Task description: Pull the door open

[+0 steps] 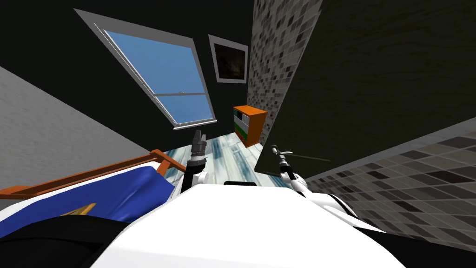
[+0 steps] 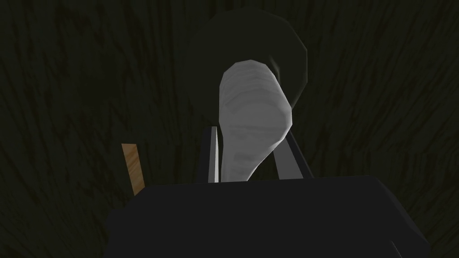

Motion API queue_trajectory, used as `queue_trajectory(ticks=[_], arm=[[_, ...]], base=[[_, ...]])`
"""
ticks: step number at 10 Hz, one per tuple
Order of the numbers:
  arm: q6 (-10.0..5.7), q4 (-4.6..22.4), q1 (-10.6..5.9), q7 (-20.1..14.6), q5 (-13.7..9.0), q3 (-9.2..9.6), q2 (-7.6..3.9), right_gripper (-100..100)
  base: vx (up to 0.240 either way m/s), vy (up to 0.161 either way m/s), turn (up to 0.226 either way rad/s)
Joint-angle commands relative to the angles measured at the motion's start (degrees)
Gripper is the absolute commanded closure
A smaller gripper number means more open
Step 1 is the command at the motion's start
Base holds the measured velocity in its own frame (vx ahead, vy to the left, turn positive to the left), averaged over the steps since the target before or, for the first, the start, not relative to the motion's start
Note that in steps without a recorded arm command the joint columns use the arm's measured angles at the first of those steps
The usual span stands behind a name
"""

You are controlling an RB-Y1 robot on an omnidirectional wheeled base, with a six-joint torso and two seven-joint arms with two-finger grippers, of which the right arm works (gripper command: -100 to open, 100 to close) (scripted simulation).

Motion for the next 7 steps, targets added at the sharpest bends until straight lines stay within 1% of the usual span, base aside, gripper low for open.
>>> queue_trajectory(ticks=[1,2,3,4,7], arm=[[-0.43,0.2,0.09,-0.4,0.3,0.16,-0.39,100],[-0.57,0.3,0.10,-0.6,0.5,0.28,-0.47,100],[-0.47,0.2,0.01,-0.5,0.5,0.37,-0.05,100],[-1.17,0.0,0.49,-1.5,1.1,1.27,-0.39,100],[-2.20,-0.2,1.01,-2.8,1.8,2.34,-1.13,100]], base=[[-0.208,-0.065,0.090],[-0.180,-0.064,0.076],[-0.075,-0.019,0.033],[-0.132,-0.022,0.073],[-0.163,-0.045,0.056]])
